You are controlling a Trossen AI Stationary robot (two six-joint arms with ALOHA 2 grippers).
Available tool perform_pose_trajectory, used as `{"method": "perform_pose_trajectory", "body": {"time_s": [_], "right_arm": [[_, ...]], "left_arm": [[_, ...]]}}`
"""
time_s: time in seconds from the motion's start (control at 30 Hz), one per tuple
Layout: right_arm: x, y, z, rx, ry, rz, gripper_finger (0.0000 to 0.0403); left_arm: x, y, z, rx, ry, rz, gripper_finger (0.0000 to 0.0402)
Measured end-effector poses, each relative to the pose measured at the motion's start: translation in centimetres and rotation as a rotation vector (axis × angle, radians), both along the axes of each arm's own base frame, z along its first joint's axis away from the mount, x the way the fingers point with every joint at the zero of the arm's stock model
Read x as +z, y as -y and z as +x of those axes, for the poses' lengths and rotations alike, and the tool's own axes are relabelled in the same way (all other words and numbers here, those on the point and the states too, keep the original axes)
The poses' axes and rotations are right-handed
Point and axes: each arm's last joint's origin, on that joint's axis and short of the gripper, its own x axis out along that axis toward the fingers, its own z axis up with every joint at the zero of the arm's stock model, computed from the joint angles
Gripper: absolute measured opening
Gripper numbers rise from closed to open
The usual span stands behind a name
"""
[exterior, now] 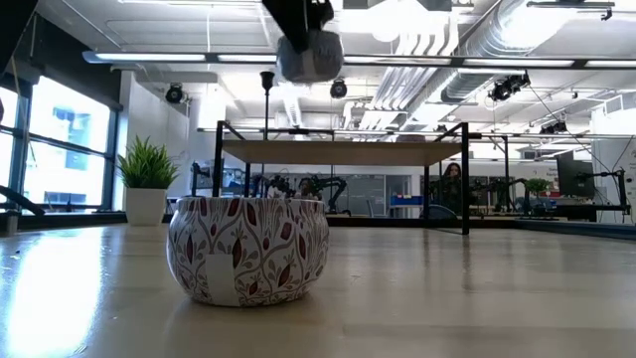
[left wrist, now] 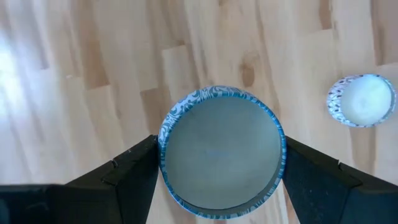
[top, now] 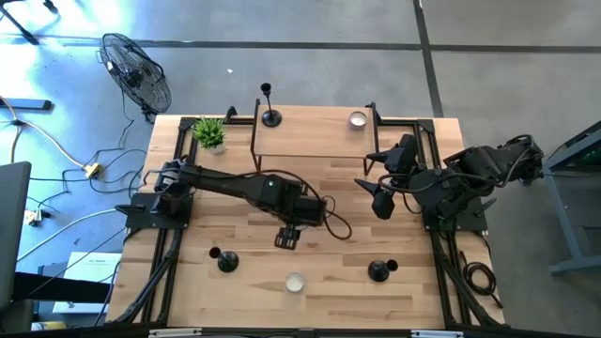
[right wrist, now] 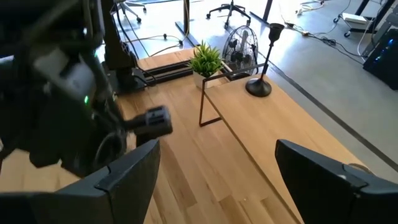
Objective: Pick & Place candle stick holders
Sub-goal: Put the blue patterned scented candle on the shelf
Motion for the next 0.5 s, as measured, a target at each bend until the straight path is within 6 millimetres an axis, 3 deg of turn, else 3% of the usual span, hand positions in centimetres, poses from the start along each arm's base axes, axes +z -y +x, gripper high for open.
{"method": "perform_pose_trajectory", "body": {"time_s": [0.27, 0.5], "right_arm": [[0.0, 0.2, 0.1, -0.005, -0.003, -0.006, 0.0312], [0.0, 0.3, 0.1, 0.002, -0.007, 0.005, 0.0312]], "left_arm": [[3.8, -0.7, -0.9, 0.019, 0.051, 0.025, 0.028], [4.7, -0.9, -1.3, 0.024, 0.066, 0.042, 0.028]]}}
